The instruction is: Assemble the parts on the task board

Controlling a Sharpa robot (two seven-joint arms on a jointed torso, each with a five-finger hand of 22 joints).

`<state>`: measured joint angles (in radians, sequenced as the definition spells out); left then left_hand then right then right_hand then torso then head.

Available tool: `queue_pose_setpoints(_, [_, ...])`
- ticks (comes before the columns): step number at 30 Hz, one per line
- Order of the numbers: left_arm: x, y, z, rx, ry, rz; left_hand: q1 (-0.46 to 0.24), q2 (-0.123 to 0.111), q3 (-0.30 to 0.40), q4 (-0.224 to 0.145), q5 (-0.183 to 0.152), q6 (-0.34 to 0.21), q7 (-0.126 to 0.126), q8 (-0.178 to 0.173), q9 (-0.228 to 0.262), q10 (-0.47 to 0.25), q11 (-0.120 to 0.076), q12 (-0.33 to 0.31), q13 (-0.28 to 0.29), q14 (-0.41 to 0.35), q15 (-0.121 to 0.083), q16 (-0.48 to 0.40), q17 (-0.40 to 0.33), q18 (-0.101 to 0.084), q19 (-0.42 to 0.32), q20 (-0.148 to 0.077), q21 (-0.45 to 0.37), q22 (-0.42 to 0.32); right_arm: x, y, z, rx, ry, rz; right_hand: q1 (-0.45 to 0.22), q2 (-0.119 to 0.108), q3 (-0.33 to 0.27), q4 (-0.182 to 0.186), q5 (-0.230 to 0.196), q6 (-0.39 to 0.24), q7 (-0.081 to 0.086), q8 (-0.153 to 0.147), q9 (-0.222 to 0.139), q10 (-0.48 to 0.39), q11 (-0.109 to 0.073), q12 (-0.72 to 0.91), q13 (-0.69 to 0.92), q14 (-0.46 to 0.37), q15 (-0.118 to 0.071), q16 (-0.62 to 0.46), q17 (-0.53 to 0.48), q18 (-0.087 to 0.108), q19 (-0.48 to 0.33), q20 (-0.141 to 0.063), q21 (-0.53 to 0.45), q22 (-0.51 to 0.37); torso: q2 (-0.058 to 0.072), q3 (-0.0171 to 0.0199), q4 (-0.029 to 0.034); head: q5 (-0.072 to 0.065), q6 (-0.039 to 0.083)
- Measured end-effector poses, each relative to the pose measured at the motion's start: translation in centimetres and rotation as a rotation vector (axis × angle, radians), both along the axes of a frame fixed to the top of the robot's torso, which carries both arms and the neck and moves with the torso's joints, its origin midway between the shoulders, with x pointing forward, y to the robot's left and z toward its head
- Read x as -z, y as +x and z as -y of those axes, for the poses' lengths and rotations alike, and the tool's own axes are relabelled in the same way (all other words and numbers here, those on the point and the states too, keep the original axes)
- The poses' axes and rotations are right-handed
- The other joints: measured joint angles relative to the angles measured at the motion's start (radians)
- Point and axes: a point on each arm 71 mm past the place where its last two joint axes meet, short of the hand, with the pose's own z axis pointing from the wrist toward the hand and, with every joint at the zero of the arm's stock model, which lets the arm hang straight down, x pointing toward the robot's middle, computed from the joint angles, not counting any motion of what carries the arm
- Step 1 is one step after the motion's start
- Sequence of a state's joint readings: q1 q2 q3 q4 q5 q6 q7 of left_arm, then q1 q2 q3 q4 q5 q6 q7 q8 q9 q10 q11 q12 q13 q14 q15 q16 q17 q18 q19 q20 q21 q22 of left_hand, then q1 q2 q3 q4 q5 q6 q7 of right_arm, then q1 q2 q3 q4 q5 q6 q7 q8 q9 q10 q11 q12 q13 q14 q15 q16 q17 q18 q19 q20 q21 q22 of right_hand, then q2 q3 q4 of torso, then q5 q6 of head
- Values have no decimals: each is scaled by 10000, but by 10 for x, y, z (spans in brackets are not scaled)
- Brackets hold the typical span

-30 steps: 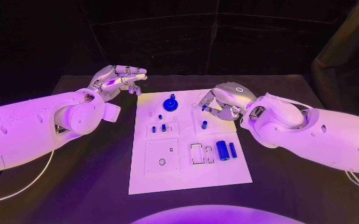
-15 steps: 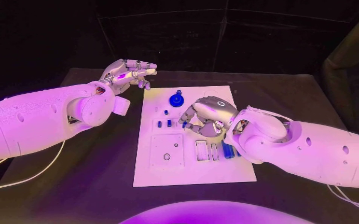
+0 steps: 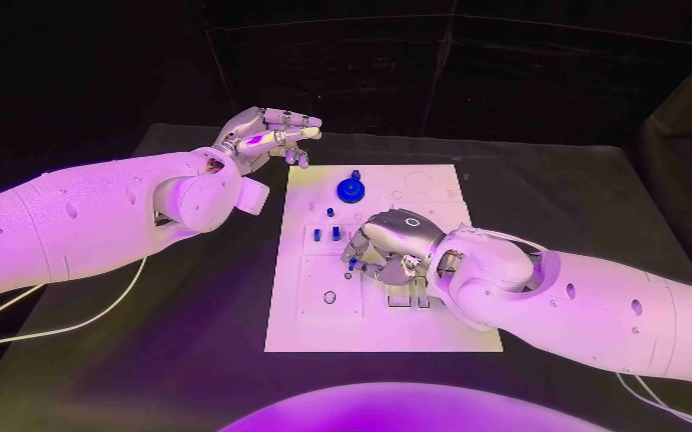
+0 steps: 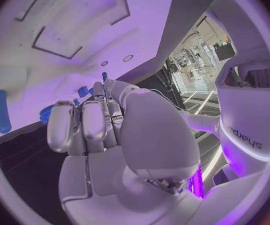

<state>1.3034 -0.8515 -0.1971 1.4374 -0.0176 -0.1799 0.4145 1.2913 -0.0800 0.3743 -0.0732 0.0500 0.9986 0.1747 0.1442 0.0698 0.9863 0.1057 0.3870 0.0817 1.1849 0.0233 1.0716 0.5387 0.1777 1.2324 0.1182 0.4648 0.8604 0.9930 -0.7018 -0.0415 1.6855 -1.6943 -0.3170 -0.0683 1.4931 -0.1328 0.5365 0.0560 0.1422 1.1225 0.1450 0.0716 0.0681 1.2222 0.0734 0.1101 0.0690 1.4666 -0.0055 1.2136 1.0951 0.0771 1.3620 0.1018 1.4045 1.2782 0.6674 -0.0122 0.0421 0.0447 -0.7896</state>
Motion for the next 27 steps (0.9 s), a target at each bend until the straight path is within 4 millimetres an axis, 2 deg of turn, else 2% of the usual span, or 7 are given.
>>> queue_pose_setpoints(9, [1,1,2,27,12,-29,0,0,0,0,0,-11,64,0,0,0,0,0,-9,0,0,0,41,0,0,0,-41,-15,4,-1,-7,-49,-471,119,0,0,23,-24,-1,-1,-1,-1,9,-1,1,-1,-3,0,0,0,1,0,0,0,0,-1,17,1,-3,83,-63])
queue_pose_setpoints(27, [1,1,2,36,46,-112,0,0,0,0,0,-13,61,0,0,0,0,0,-7,0,0,0,43,0,0,0,-40,-13,8,-5,-13,-158,-826,189,-52,-53,22,-24,-1,-14,-13,-2,8,-1,1,0,17,0,0,0,1,2,-1,0,0,-2,23,-11,-7,165,-171])
